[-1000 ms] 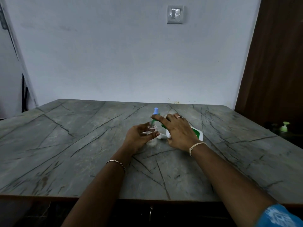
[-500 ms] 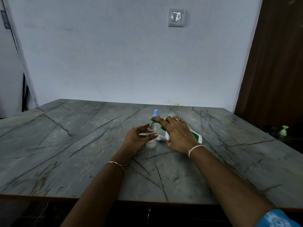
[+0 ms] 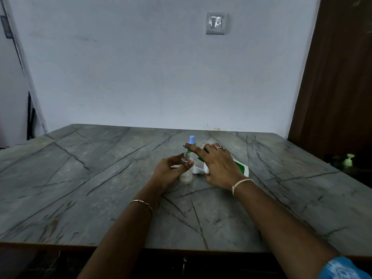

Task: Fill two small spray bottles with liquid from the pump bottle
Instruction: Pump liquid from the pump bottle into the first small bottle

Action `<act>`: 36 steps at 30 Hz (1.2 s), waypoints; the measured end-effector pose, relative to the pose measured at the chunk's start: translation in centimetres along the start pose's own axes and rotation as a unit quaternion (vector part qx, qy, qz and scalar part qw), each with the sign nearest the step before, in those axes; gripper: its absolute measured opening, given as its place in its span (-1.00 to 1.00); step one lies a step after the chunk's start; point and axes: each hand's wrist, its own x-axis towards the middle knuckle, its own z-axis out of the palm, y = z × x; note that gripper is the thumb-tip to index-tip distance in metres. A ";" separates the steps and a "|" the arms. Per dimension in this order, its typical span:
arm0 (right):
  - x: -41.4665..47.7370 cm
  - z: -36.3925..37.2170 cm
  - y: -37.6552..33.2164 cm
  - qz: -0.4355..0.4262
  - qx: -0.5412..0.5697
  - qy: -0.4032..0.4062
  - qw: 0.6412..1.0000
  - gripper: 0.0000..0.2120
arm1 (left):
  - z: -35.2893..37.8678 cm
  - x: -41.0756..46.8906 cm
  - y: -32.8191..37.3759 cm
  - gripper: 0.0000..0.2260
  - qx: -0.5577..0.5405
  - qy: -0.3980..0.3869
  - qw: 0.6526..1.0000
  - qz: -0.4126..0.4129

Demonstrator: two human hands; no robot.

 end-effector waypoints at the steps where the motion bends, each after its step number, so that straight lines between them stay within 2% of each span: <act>1: 0.0 0.0 0.0 0.000 -0.001 -0.002 1.000 -0.05 | 0.0 0.0 0.0 -0.60 -0.005 -0.002 1.000 0.000; 5: 0.1 -0.1 0.1 0.004 0.018 -0.005 1.000 -0.17 | 0.2 -0.1 0.0 -0.75 -0.032 0.001 0.999 -0.003; 9: 0.5 -0.2 -0.5 0.017 0.035 -0.008 0.999 -0.23 | 0.3 0.0 0.2 -0.74 -0.033 -0.001 0.999 -0.001; 12: 0.6 -0.2 -0.4 0.011 0.033 -0.005 0.999 -0.22 | 0.2 -0.1 0.1 -0.67 -0.029 -0.009 1.000 -0.001; 17: -0.1 0.0 0.2 -0.002 0.005 -0.001 1.000 -0.07 | 0.2 -0.2 0.3 -0.59 -0.013 -0.008 1.000 0.011; 22: 0.0 -0.2 0.0 0.008 0.018 -0.009 1.000 -0.17 | 0.3 -0.2 0.3 -0.74 -0.018 -0.017 1.000 0.014; 27: 0.3 -0.2 -0.5 0.021 0.034 0.001 0.999 -0.25 | 0.2 0.0 0.2 -0.61 -0.014 -0.015 1.000 0.007; 33: -0.2 -0.3 0.0 0.005 0.002 -0.003 1.000 -0.13 | 0.3 -0.2 0.4 -0.67 -0.051 -0.014 0.999 -0.005; 36: -0.2 -0.3 0.1 0.010 0.018 -0.014 1.000 -0.14 | 0.3 -0.2 0.6 -0.66 -0.053 -0.019 0.998 -0.007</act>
